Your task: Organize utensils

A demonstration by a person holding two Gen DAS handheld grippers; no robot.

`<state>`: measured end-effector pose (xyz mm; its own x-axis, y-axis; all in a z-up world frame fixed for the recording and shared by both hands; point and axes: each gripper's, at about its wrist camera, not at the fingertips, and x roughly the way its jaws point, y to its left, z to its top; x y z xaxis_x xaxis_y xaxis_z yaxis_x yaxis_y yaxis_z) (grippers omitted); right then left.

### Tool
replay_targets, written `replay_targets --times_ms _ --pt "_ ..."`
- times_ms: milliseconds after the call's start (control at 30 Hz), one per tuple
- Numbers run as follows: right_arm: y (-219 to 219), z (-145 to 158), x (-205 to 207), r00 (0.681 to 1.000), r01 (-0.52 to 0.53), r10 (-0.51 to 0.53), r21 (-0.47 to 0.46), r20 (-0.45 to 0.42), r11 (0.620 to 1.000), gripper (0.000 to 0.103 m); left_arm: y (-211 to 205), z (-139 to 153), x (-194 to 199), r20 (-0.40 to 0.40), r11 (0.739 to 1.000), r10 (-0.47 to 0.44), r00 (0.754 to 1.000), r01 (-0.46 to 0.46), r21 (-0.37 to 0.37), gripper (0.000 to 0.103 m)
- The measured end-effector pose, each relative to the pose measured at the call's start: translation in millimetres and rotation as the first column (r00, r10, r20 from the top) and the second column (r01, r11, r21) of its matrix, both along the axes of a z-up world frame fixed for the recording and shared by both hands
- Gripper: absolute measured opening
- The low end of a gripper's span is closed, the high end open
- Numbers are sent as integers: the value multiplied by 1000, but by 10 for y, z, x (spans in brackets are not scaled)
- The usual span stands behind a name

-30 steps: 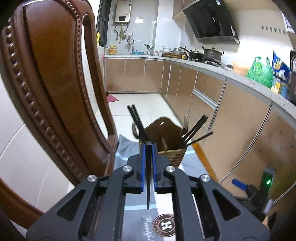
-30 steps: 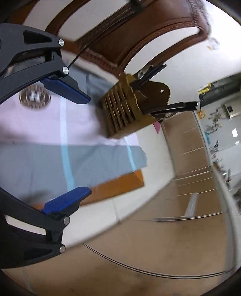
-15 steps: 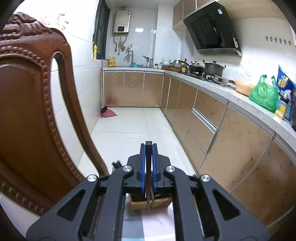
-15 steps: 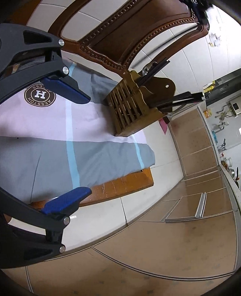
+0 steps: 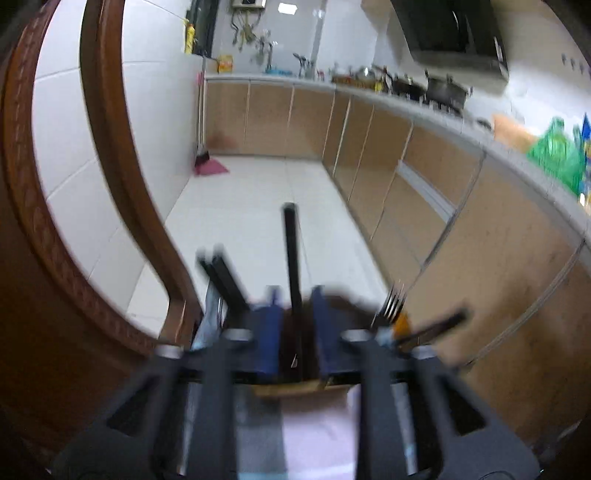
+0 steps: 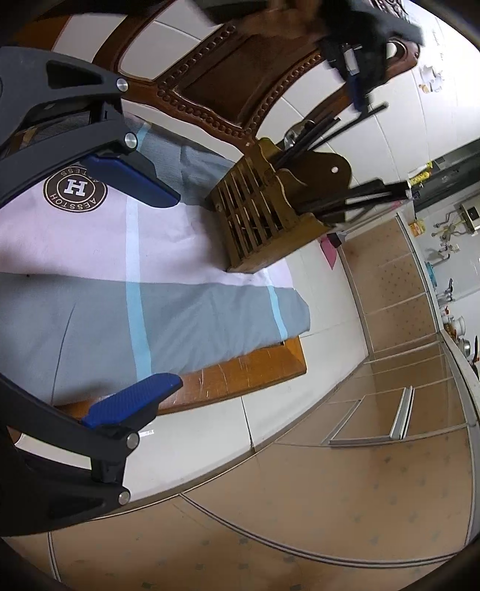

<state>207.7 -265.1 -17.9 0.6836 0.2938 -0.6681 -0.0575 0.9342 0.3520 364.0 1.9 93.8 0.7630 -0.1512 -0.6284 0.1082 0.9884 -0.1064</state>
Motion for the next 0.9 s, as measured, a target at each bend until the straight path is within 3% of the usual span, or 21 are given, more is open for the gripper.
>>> replay_targets --times_ms 67,133,267,400,533,700,900 --pt "49 1 3 1000 -13 13 -10 2 1000 89 7 -201 -194 -10 999 -10 1000 11 31 68" --pt "119 -8 4 1000 -31 31 -27 1 999 89 19 -449 -495 -34 998 -22 999 23 51 84" --pt "220 -38 -5 998 -55 55 -68 -3 996 89 28 -869 -1160 -80 995 -46 996 52 84 98" --pt "307 -67 -36 998 -66 66 -114 -3 991 89 -41 -1145 -1639 -138 993 -44 990 59 106 99" --pt "382 -67 -145 997 -69 72 -162 14 984 89 -59 -1334 -1850 -136 988 6 991 15 151 99" --pt "500 -17 -323 994 -81 95 -228 51 970 89 59 -1197 -1914 -60 989 104 993 -96 116 99" --pt "457 64 -421 994 -25 48 -216 100 976 89 81 -1065 -1935 -30 992 98 995 -95 87 99"
